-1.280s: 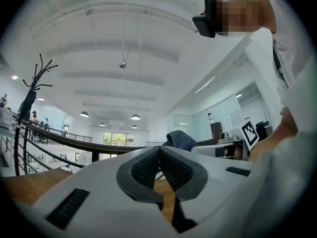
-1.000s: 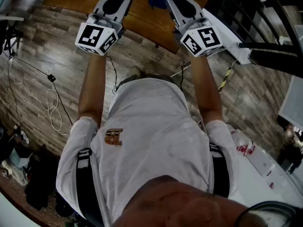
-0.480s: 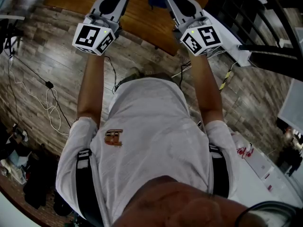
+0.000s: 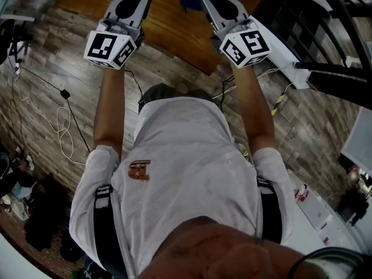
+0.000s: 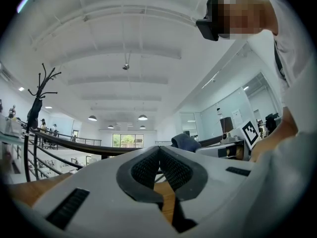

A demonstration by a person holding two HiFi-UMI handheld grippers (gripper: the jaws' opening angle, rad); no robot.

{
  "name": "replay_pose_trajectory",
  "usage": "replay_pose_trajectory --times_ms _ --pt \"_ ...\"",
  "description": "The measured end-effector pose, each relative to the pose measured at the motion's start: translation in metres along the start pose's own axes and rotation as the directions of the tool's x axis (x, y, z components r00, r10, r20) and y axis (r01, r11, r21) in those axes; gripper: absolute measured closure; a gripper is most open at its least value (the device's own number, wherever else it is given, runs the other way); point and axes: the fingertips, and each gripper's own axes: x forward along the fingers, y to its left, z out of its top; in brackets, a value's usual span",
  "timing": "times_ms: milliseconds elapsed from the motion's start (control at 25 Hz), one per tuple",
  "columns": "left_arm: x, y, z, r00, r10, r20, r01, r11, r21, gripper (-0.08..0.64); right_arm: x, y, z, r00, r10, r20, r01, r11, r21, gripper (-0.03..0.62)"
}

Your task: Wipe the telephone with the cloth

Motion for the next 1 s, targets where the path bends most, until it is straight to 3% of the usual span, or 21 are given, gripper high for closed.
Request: replay_pose_trajectory --times_ms 400,1000 --pt "0.021 0.045 0.005 1.000 0.022 0.018 -0.022 1.000 0.016 0.541 0.045 -0.018 0.004 1.000 0.021 0.000 -0.021 1.000 -0.008 0.518" --pt "0.022 0.239 -0.009 0.995 -0.102 -0.001 0.102 0.995 -0.005 0.541 0.234 -0.010 -0.016 0.993 -0.113 -0.032 0.113 0.993 -0.024 0.518"
